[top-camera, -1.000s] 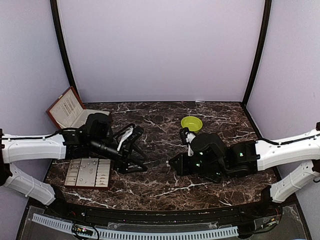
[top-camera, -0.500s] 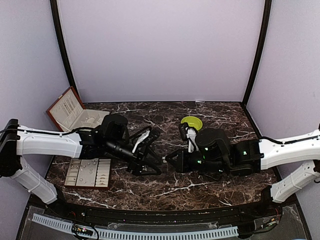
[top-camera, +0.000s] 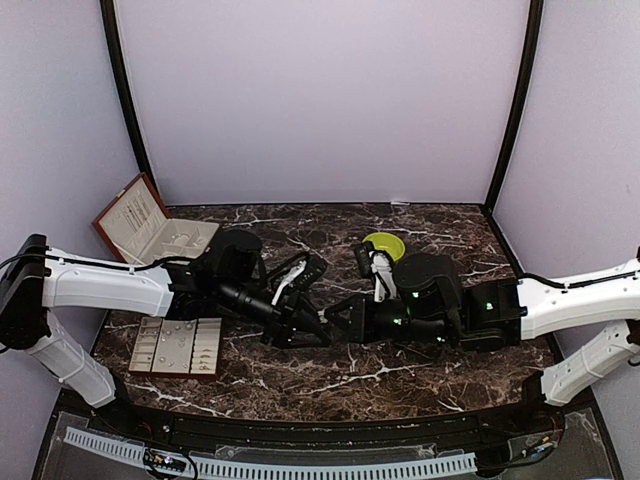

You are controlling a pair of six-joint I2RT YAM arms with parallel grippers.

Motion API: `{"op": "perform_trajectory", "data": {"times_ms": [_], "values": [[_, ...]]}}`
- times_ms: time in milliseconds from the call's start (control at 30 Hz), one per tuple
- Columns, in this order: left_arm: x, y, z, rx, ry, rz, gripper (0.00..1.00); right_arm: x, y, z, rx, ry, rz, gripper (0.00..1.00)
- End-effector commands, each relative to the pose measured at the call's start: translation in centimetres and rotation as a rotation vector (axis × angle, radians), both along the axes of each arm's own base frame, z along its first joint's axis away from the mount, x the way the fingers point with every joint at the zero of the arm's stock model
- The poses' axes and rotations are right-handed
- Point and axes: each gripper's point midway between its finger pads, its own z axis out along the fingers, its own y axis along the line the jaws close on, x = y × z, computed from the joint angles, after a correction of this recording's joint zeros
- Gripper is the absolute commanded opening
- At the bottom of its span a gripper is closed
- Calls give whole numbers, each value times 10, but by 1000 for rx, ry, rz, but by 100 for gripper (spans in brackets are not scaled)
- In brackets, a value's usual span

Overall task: Organize the mixed jewelry
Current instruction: Pass from the right arm to the left

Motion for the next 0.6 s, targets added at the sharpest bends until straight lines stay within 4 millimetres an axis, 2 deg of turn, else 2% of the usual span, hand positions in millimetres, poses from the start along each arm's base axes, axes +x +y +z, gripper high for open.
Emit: {"op": "perform_trajectory", "data": {"times_ms": [0,300,433,567], "values": [[-3,-2,23,-73,-31,-8,41,2,6,9,38,-18,9,4],[3,1,31,-93,-69,39,31,1,9,1,28,-1,20,4],[5,3,32,-96,-79,52,31,0,11,-2,25,5,26,4],[5,3,31,-92,-79,58,22,0,11,-1,27,5,26,3]]}}
